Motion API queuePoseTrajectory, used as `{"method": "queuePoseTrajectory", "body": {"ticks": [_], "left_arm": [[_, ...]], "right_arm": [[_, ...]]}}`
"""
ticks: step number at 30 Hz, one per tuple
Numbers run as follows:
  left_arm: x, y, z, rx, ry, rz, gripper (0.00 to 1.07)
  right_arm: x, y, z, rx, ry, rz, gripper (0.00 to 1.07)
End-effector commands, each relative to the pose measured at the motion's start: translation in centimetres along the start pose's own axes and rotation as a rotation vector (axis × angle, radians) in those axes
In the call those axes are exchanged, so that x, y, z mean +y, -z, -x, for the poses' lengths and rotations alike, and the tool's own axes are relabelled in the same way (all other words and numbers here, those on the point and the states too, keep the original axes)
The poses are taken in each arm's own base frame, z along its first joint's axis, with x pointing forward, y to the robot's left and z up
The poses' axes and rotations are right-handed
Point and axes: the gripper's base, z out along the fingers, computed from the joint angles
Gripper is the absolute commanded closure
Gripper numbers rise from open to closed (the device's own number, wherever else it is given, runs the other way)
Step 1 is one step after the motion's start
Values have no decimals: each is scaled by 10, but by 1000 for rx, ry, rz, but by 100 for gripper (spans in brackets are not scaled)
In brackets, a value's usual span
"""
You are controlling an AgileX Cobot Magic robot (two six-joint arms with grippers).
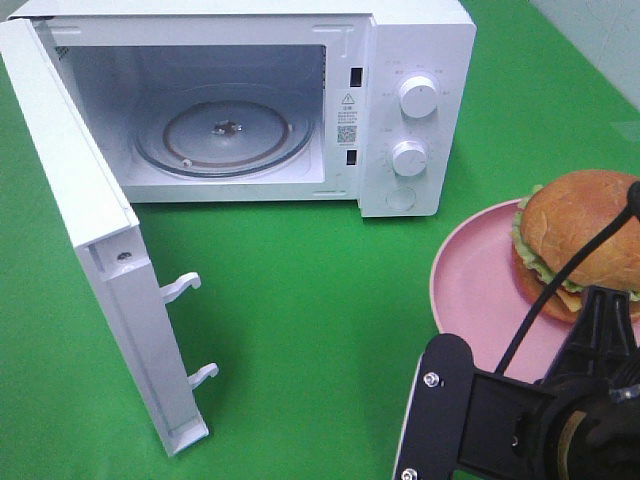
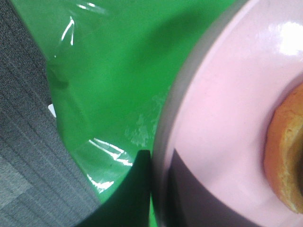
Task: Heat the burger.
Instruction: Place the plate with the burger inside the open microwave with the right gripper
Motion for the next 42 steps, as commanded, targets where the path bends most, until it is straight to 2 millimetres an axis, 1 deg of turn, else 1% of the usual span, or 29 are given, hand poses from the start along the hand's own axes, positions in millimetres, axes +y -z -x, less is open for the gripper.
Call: {"method": "queuePoseTrajectory", "body": {"ticks": [1,4,5,10,15,17,26,28,32,42], "left_arm": [[0,1,1,-16,2,1,9],[0,1,1,-16,2,1,9],[0,1,1,-16,2,1,9],[0,1,1,-16,2,1,9],[0,1,1,-16,2,1,9],[0,1,1,-16,2,1,9],[0,1,1,-16,2,1,9],[0,1,1,-16,2,1,9],[0,1,1,-16,2,1,9],[0,1,1,-16,2,1,9]], "right_arm": [[-6,2,4,-54,113,-63,107],[-6,2,5,-63,134,-68,107],[-6,2,7,-88,171,-72,107],[-7,3,14,-155,231,-92,107],[-7,4,16,-175,268,-102,107],[-8,4,18,-193,316,-123,107],[-6,5,23,-253,342,-113,107],[-3,7,27,-311,364,-86,107],[-1,8,31,-361,384,-78,107],[-2,9,33,-380,435,-108,107]]}}
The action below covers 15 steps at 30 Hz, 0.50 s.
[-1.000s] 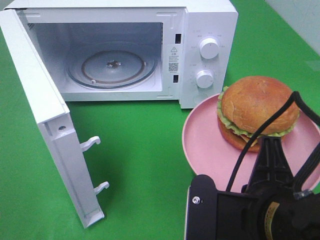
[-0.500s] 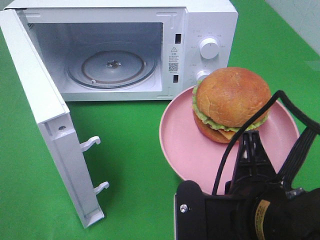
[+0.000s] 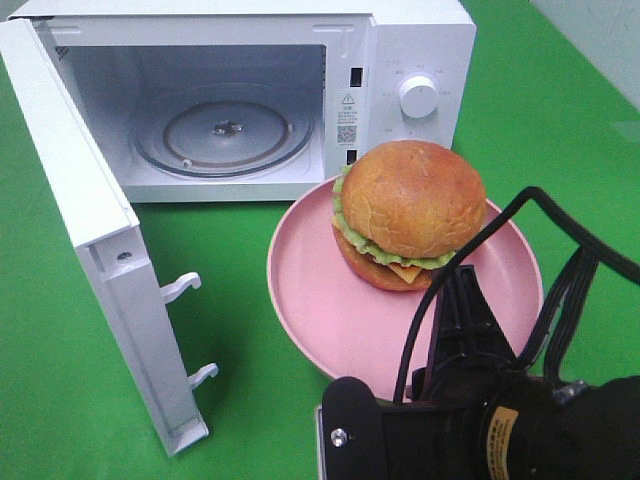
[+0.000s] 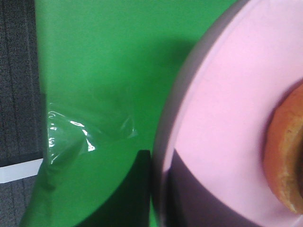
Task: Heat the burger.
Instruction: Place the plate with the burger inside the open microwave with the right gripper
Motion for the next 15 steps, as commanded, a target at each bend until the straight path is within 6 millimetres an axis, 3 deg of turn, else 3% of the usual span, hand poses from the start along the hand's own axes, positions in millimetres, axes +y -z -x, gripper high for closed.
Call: {"method": "queuePoseTrajectory", "body": {"ticks": [1,15], "left_arm": [[0,1,1,-16,2,1,9],[0,1,1,-16,2,1,9]], "right_arm": [[-5,3,1,-7,110,-54,107],[-25,-14,-12,-42,172,-17,107]]}}
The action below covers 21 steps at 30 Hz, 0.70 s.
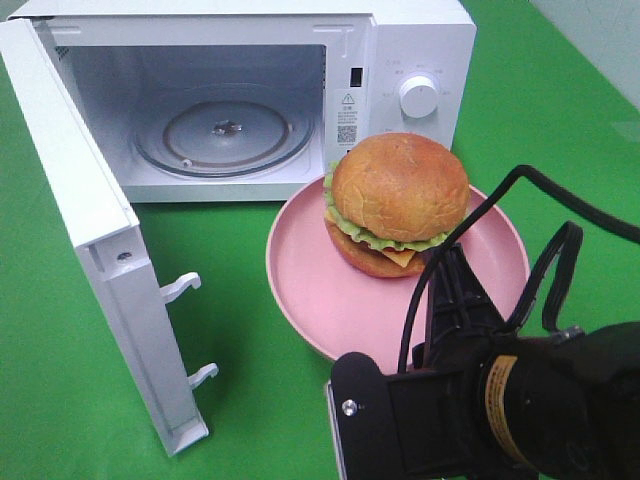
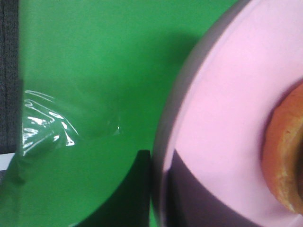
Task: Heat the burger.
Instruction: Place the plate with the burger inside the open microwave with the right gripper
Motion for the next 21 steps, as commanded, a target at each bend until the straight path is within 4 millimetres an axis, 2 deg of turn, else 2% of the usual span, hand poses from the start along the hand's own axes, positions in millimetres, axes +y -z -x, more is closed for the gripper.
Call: {"method": "queuePoseTrajectory", "body": {"ticks": [1,9,21], "left_arm": [[0,1,1,-16,2,1,9],[0,1,1,-16,2,1,9],[0,1,1,-16,2,1,9]], "right_arm": [[-10,-2,0,-68,123,-28,107],[-18,-7,0,-165,178,-27,107],[-39,-20,-25,-159,273,-59,107]]}}
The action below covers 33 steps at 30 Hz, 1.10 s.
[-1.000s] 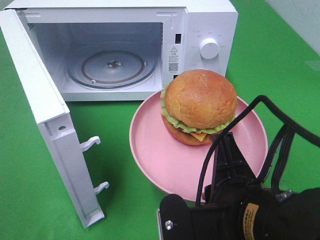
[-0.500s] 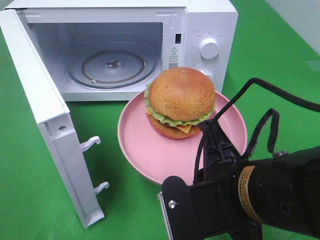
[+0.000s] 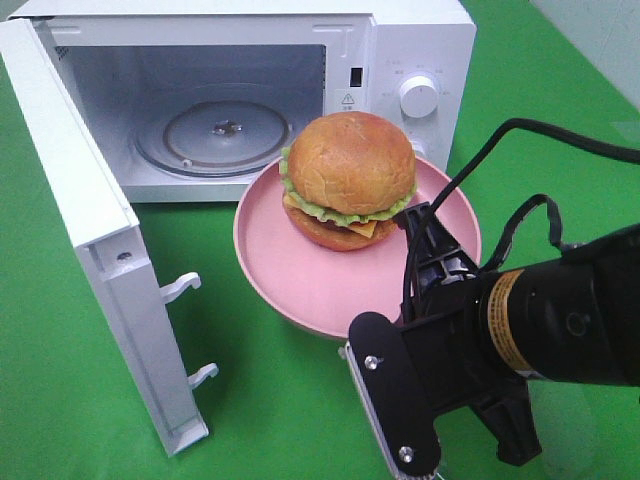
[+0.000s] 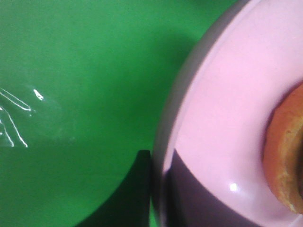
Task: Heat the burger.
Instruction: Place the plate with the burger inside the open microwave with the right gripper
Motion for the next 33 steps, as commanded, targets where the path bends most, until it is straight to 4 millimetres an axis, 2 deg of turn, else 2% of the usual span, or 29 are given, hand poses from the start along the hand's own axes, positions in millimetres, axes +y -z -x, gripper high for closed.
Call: {"method": "queuePoseTrajectory", "body": {"ticks": [1,15,26,33], "left_arm": [[0,1,1,-16,2,1,9],[0,1,1,-16,2,1,9],[0,1,1,-16,2,1,9],[0,1,1,-16,2,1,9]], "right_arm": [[-6,1,-3,-27,75,-36,107],[-12,-4,-25,-30,202,-20,107],[-14,-6,-44,-32,218,-4,107],[-14,-6,-45,-45,225,5,107]]}}
